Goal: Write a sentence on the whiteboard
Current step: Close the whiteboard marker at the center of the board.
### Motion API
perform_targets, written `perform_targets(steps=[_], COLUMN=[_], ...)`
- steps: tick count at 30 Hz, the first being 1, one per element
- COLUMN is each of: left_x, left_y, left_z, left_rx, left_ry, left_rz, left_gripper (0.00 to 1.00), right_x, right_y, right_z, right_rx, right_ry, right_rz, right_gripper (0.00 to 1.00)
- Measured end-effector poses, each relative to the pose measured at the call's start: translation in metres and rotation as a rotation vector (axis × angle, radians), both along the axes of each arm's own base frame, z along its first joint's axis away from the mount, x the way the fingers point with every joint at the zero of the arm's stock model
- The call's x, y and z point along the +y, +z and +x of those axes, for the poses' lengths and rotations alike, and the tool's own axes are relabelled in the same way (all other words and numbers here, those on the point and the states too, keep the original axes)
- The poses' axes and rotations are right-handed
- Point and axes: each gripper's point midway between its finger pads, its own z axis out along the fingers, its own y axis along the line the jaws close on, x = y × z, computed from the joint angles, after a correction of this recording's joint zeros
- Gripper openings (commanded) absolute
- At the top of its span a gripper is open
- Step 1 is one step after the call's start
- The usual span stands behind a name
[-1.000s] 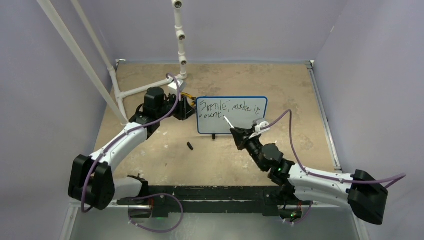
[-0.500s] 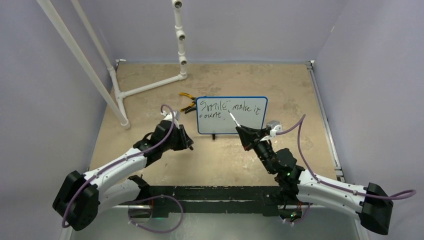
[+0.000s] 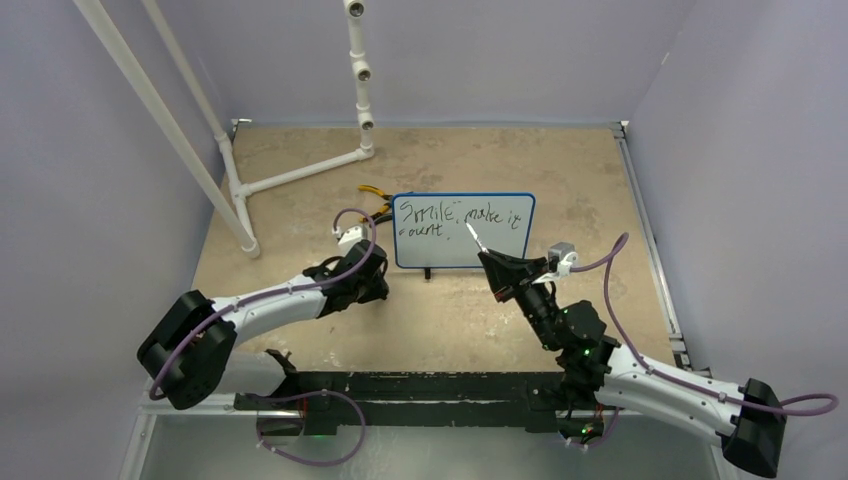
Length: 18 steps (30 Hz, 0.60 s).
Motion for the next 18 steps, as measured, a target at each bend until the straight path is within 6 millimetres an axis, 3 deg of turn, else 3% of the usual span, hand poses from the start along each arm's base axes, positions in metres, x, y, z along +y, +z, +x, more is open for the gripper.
perform_targets(steps=[11, 18], left_x=[0.014, 0.013], left_y=[-0.011, -0.014], left_z=[0.003, 0.006], left_rx=[0.027, 0.038], left_ry=[0.074, 0.078], left_rz=[0.092, 0.107], left_gripper=[0.34, 0.33], right_x=[0.002, 0.004], right_y=[-0.004, -0.007], right_z=[-0.001, -0.001], right_rx=[0.013, 0.021], right_ry=[0.012, 0.015], right_rz=[-0.001, -0.014], right_gripper=[0.00, 0.00])
